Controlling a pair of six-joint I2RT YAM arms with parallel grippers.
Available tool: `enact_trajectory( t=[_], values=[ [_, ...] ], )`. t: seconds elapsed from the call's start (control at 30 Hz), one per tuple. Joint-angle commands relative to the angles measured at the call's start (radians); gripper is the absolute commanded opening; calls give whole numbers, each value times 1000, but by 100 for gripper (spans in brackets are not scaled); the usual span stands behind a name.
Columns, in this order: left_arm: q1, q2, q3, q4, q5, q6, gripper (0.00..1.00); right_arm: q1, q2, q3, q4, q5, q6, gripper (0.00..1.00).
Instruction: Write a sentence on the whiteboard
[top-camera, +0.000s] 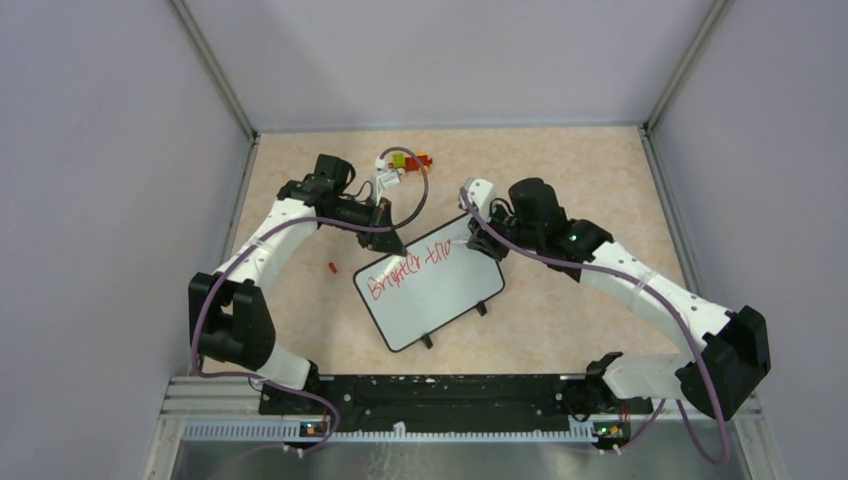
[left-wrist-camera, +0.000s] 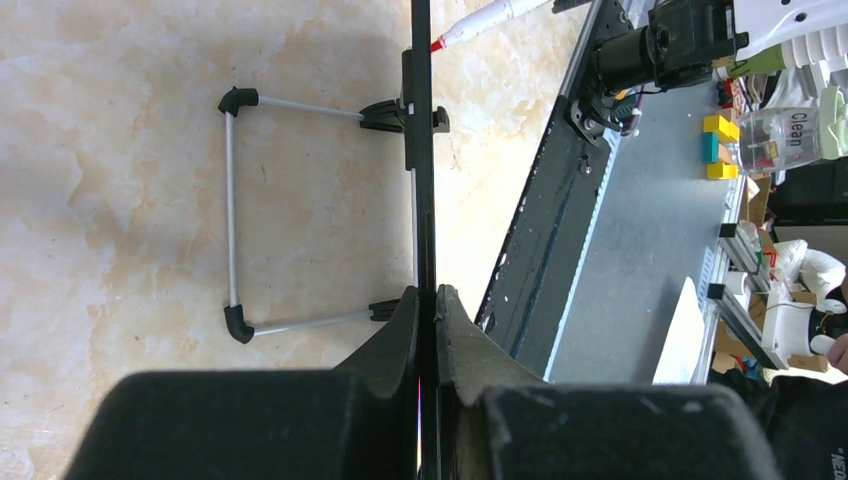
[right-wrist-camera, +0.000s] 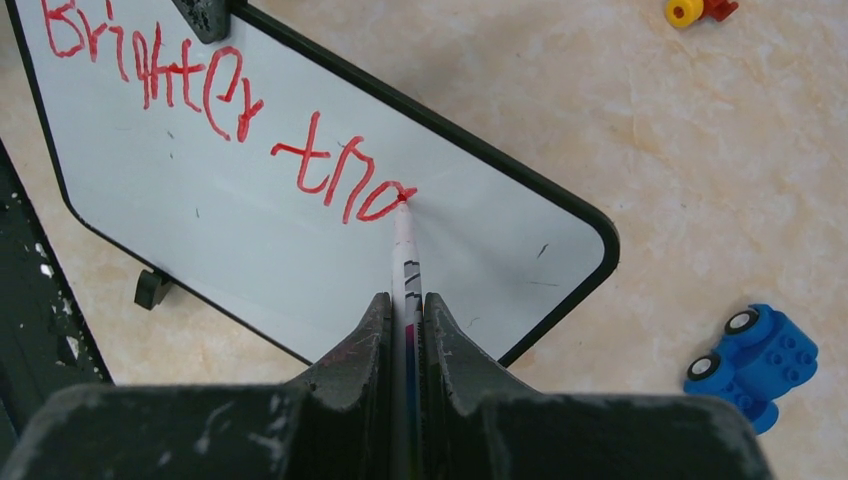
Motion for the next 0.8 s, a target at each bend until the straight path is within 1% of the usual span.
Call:
enact_trajectory(
  t=[0.0,0.27,0.53,0.77],
  values=[
    [-10,17,-10,-28,36,23,0,-12,-13,-34,21,-12,4,0],
    [-10,12,-12,-26,34,22,0,-12,-39,-50,0,2,-4,0],
    [-11,12,-10,-26,38,21,0,-12,-63,33,-56,19,-14,0],
    [-10,10,-10,-28,38,20,0,-12,-46,53,-32,28,-19,0]
  ],
)
